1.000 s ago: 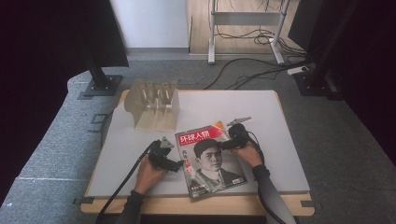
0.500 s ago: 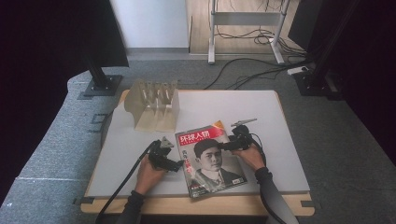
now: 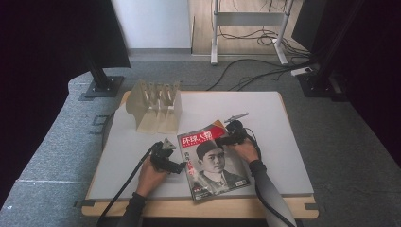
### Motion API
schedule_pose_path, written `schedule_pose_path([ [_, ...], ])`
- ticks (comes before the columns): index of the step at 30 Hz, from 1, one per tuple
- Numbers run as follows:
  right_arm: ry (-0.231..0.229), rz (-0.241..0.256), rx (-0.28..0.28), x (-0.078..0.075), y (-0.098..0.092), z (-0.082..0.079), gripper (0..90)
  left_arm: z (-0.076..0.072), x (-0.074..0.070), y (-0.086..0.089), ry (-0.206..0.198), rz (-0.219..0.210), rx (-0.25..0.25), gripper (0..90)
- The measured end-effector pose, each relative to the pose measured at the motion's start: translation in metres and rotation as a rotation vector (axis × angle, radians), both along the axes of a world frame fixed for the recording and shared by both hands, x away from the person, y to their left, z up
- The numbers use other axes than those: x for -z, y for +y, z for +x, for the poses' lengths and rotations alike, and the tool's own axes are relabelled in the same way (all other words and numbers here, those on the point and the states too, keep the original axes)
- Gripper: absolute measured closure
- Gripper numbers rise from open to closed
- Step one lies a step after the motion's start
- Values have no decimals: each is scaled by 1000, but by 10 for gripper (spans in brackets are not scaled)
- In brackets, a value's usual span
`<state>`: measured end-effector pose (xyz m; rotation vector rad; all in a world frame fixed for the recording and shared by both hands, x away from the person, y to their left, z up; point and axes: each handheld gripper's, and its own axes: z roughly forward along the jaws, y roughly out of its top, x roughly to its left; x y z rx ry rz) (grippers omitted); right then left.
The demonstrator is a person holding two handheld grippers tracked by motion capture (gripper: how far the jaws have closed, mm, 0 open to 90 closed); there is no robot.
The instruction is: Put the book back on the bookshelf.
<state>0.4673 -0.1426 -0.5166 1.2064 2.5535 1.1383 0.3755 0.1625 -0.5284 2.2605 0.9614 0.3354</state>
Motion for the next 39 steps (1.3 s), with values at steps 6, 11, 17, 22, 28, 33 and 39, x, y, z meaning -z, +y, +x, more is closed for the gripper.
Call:
schedule_pose_path([
  [6,-66,-78,-24,-13,7,-13,788,0,0,0,-2,3,0,0],
  [11,-114,-163,-41,-27,20,-24,851,-1,0,0,-5,4,1,0],
  [17,-198,-175,-85,-43,25,-38,856,0,0,0,-3,4,2,0],
  [22,-243,-162,-114,-57,28,-49,859,0,0,1,-1,7,11,0],
  [28,-278,-140,-134,-74,30,-60,860,3,-3,5,28,-24,14,10],
  [33,-296,-116,-147,-85,26,-66,860,6,-10,9,64,-108,9,30],
  [39,-323,-107,-165,-100,25,-74,860,12,-21,-3,55,-117,73,30],
])
